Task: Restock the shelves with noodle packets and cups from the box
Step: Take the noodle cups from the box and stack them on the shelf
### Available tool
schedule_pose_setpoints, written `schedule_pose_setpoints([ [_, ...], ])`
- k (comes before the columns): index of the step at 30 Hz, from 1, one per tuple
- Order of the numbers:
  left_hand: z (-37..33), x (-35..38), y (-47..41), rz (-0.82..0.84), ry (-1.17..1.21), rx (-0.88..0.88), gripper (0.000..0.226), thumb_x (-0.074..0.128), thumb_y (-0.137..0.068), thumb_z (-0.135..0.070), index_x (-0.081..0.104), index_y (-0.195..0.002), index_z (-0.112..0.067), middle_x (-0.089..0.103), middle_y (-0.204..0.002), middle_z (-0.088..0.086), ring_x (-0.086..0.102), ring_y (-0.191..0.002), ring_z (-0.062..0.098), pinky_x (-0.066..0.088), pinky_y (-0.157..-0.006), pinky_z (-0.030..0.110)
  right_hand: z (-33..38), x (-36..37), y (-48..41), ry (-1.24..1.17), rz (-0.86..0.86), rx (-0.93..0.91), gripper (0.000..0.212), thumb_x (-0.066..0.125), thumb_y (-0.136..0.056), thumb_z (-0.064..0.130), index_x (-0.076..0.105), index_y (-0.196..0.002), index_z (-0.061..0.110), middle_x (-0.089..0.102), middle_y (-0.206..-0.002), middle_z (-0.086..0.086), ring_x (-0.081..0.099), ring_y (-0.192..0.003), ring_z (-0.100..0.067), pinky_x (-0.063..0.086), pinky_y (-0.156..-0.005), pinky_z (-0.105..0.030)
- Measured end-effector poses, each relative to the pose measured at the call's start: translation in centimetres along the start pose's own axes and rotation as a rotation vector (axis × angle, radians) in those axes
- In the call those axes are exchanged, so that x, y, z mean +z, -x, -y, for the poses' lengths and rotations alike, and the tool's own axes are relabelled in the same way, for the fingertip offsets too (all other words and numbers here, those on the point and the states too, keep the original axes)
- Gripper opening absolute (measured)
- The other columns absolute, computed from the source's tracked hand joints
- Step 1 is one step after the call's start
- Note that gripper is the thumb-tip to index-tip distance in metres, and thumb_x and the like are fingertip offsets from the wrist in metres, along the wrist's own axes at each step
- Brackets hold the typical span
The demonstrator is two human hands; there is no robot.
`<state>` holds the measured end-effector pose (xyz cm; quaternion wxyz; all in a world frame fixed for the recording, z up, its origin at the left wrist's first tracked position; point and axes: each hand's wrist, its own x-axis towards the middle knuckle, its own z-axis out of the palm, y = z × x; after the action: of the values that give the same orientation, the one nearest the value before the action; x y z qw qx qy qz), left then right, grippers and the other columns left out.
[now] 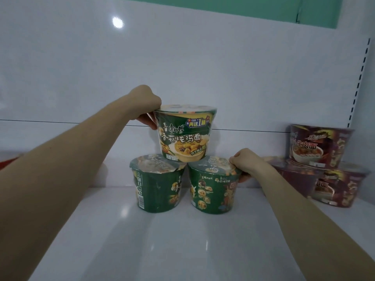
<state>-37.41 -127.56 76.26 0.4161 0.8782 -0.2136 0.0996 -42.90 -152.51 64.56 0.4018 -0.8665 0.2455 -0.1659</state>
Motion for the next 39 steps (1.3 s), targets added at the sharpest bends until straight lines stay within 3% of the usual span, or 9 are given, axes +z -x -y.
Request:
schedule_pose_setpoints([
  [3, 0.1, 0.9, -0.4, 0.005, -0.019, -0.009, 0.020, 0.039, -0.085, 0.004, 0.045, -0.066, 0.001, 0.061, -0.048, 0.011, 0.059, -0.032, 0.018, 0.039, -0.030, 0.014, -0.1, 0.2, -0.7, 0.007, -0.003, 0.001, 0.024, 0.045, -0.093, 0.011, 0.059, -0.082, -0.005, 0.055, -0.063, -0.015, 0.057, -0.050, -0.029, 0.055, -0.050, -0.036],
  [7, 0.0, 2.0, -0.7, 0.016, -0.031, -0.021, 0.028, 0.037, -0.086, 0.005, 0.040, -0.059, -0.001, 0.048, -0.027, 0.002, 0.055, -0.027, 0.015, 0.031, -0.027, 0.010, 0.0, 0.3, -1.4, 0.014, -0.003, 0.007, 0.024, 0.044, -0.094, 0.011, 0.060, -0.088, -0.005, 0.057, -0.069, -0.016, 0.058, -0.051, -0.028, 0.052, -0.041, -0.030],
  [11, 0.2, 3.0, -1.3, 0.021, -0.036, -0.028, 0.027, 0.036, -0.085, 0.004, 0.044, -0.059, -0.002, 0.054, -0.031, 0.003, 0.055, -0.028, 0.015, 0.037, -0.030, 0.011, -0.2, 0.4, -1.8, 0.027, -0.009, -0.012, 0.026, 0.045, -0.093, 0.013, 0.062, -0.093, -0.006, 0.061, -0.085, -0.022, 0.058, -0.054, -0.030, 0.052, -0.041, -0.031],
  [18, 0.4, 3.8, -2.2, -0.005, -0.085, -0.038, 0.031, 0.039, -0.085, 0.004, 0.043, -0.055, -0.003, 0.052, -0.029, 0.002, 0.049, -0.023, 0.012, 0.031, -0.026, 0.009, -0.3, 0.5, -2.1, 0.022, -0.004, -0.019, 0.025, 0.045, -0.093, 0.012, 0.062, -0.093, -0.007, 0.061, -0.088, -0.023, 0.059, -0.058, -0.032, 0.053, -0.044, -0.033],
  [23, 0.0, 3.9, -2.4, 0.037, -0.114, -0.041, 0.028, 0.032, -0.081, 0.002, 0.049, -0.059, 0.000, 0.061, -0.041, 0.008, 0.056, -0.031, 0.015, 0.043, -0.043, 0.019, -0.3, 0.4, -2.0, 0.027, -0.005, -0.003, 0.027, 0.046, -0.093, 0.014, 0.062, -0.098, -0.007, 0.061, -0.087, -0.021, 0.059, -0.058, -0.032, 0.054, -0.045, -0.033],
  [26, 0.0, 4.0, -2.5, 0.047, -0.136, -0.043, 0.029, 0.032, -0.081, 0.001, 0.051, -0.060, 0.000, 0.064, -0.047, 0.009, 0.058, -0.034, 0.015, 0.044, -0.044, 0.019, -0.3, 0.4, -2.0, 0.021, 0.002, 0.013, 0.027, 0.046, -0.093, 0.015, 0.063, -0.099, -0.005, 0.061, -0.087, -0.020, 0.060, -0.057, -0.032, 0.054, -0.047, -0.034],
  [29, 0.1, 4.2, -2.6, 0.031, -0.131, -0.060, 0.031, 0.033, -0.083, 0.000, 0.050, -0.057, -0.001, 0.064, -0.045, 0.008, 0.057, -0.031, 0.014, 0.044, -0.040, 0.016, -0.3, 0.4, -1.9, 0.016, -0.002, 0.017, 0.026, 0.047, -0.092, 0.015, 0.062, -0.098, -0.005, 0.061, -0.086, -0.019, 0.060, -0.056, -0.030, 0.054, -0.044, -0.031],
  [36, 0.5, 4.3, -2.3, -0.068, 0.010, -0.082, 0.028, 0.035, -0.083, -0.004, 0.050, -0.060, 0.001, 0.060, -0.041, 0.012, 0.061, -0.043, 0.023, 0.051, -0.055, 0.025, -0.2, 0.2, -1.5, 0.039, -0.036, 0.004, 0.023, 0.049, -0.091, 0.017, 0.062, -0.089, -0.001, 0.062, -0.083, -0.019, 0.060, -0.054, -0.029, 0.055, -0.051, -0.034],
  [39, 0.6, 4.0, -1.8, -0.109, 0.054, -0.051, 0.026, 0.035, -0.082, -0.007, 0.050, -0.063, 0.001, 0.064, -0.052, 0.015, 0.060, -0.039, 0.021, 0.048, -0.042, 0.019, -0.1, 0.0, -1.2, 0.093, -0.076, -0.045, 0.027, 0.047, -0.093, 0.022, 0.062, -0.089, 0.000, 0.060, -0.077, -0.014, 0.057, -0.054, -0.023, 0.052, -0.051, -0.031],
])
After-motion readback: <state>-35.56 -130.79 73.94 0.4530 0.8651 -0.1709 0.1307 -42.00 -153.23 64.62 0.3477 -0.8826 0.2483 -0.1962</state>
